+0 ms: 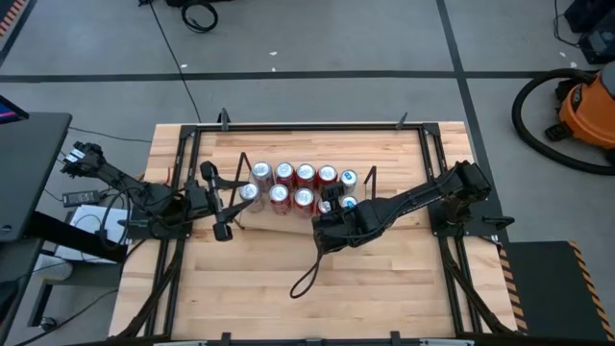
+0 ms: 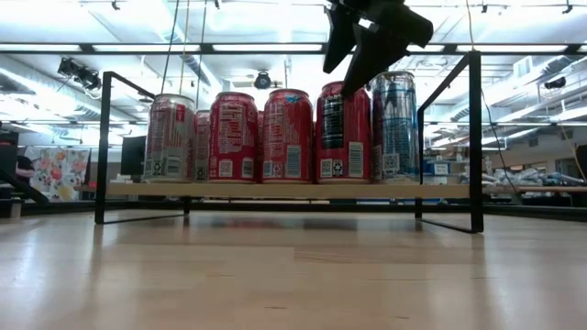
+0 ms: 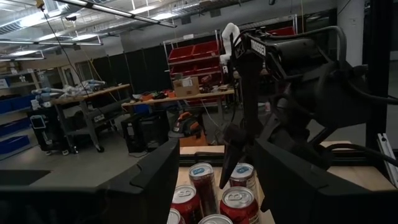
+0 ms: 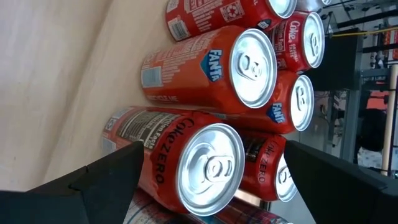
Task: Place canned beverage on shelf
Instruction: Put the red-black soda can on the shelf aligned with the other red-black soda can
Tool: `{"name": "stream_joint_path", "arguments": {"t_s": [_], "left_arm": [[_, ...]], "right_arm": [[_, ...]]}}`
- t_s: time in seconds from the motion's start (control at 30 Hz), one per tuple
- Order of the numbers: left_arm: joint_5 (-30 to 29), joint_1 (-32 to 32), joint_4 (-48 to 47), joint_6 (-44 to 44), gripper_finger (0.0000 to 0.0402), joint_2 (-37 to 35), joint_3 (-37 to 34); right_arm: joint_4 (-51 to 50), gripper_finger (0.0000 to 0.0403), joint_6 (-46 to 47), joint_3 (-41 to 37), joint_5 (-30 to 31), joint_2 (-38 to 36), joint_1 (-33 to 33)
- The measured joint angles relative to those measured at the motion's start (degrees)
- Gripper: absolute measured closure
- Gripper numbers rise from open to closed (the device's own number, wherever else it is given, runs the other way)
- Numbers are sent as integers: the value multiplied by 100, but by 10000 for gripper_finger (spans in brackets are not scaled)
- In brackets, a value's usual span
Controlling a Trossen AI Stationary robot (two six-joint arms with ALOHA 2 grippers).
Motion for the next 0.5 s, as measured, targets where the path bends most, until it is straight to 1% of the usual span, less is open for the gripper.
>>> {"name": "stream_joint_path", "arguments": {"t_s": [0.5], "left_arm": [[-1,0,-2,0,186,0,0]], "right_arm": [[-59,5,28,0,204,0,-51]]}}
